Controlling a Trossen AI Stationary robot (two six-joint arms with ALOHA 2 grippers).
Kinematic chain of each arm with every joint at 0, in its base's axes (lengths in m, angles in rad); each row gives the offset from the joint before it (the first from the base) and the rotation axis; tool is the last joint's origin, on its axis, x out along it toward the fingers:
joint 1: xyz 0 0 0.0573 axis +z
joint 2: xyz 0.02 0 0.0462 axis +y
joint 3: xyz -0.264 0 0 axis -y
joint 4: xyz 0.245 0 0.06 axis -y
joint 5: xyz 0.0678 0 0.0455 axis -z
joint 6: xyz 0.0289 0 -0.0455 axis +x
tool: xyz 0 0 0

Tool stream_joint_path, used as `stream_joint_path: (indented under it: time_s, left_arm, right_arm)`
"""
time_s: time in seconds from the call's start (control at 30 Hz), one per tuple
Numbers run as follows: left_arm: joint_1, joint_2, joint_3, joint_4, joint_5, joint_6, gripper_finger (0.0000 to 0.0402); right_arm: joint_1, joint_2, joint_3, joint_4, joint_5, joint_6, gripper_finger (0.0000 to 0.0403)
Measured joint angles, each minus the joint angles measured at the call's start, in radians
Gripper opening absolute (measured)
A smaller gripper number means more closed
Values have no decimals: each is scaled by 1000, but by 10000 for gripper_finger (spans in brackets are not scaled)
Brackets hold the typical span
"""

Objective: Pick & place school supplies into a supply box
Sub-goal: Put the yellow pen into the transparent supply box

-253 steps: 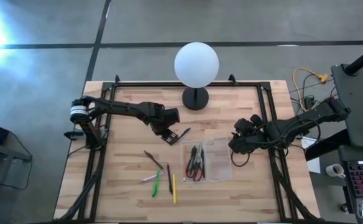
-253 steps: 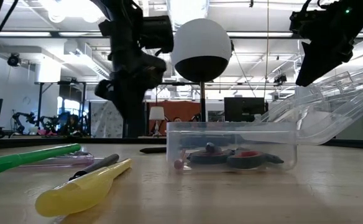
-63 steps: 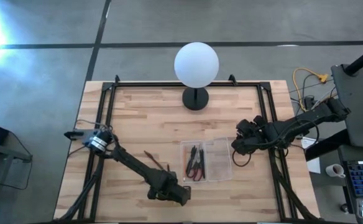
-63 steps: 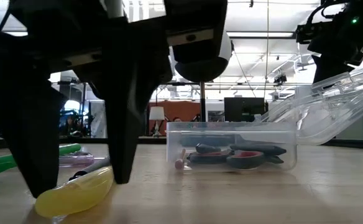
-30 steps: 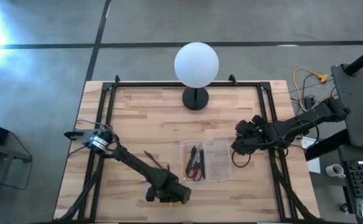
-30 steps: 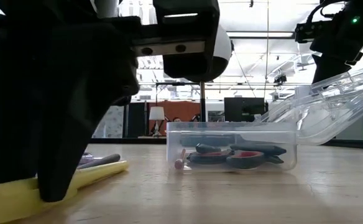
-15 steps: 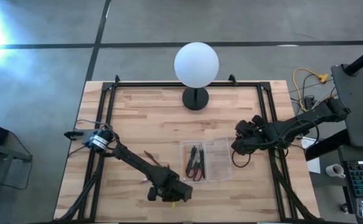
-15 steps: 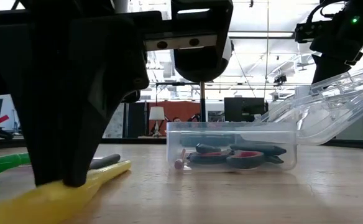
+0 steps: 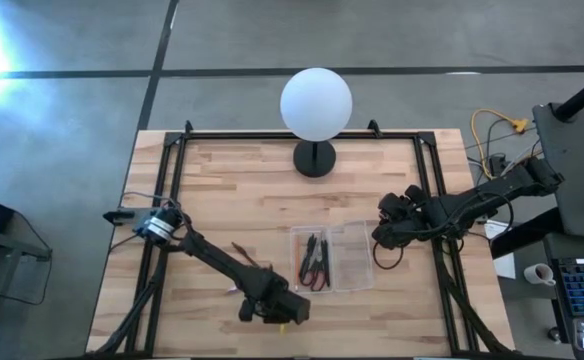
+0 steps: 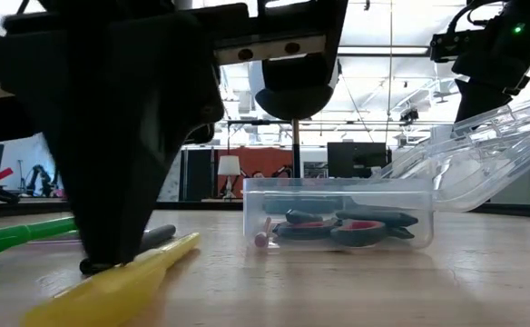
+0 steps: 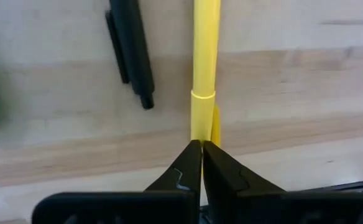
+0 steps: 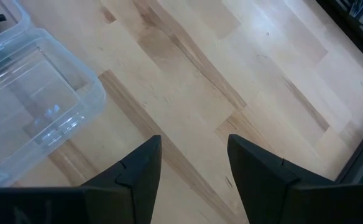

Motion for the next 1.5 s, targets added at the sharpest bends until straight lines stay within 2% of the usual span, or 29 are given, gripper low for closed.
stream_joint_path:
  time_s: [0.13, 0.53, 0.63, 0.77, 0.87, 1.0, 1.2, 1.33, 1.5]
  left_arm:
    - [1, -30, 0, -41, -11, 26, 1]
    - [-8, -133, 2, -201, -134, 148, 0]
    - [-10, -127, 1, -185, -155, 141, 0]
    - [-14, -85, 0, -61, -175, 124, 2]
    - [-20, -61, 0, -52, -190, 97, 18]
    - [-28, -55, 0, -100, -228, 51, 67]
    - [-26, -54, 0, -80, -293, 40, 132]
    - [-24, -34, 0, -64, -291, 37, 136]
    - [-22, -13, -2, -57, -289, 20, 119]
  right_arm:
    - [0, 0, 0, 0, 0, 0, 176]
    - [0, 0, 0, 3, 0, 0, 176]
    - [0, 0, 0, 4, 0, 0, 176]
    - [0, 0, 0, 4, 0, 0, 176]
    - [0, 0, 0, 6, 0, 0, 176]
    - [0, 0, 0, 13, 0, 0, 176]
    - [0, 0, 0, 23, 0, 0, 176]
    - [0, 0, 0, 26, 0, 0, 176]
    - [0, 0, 0, 27, 0, 0, 176]
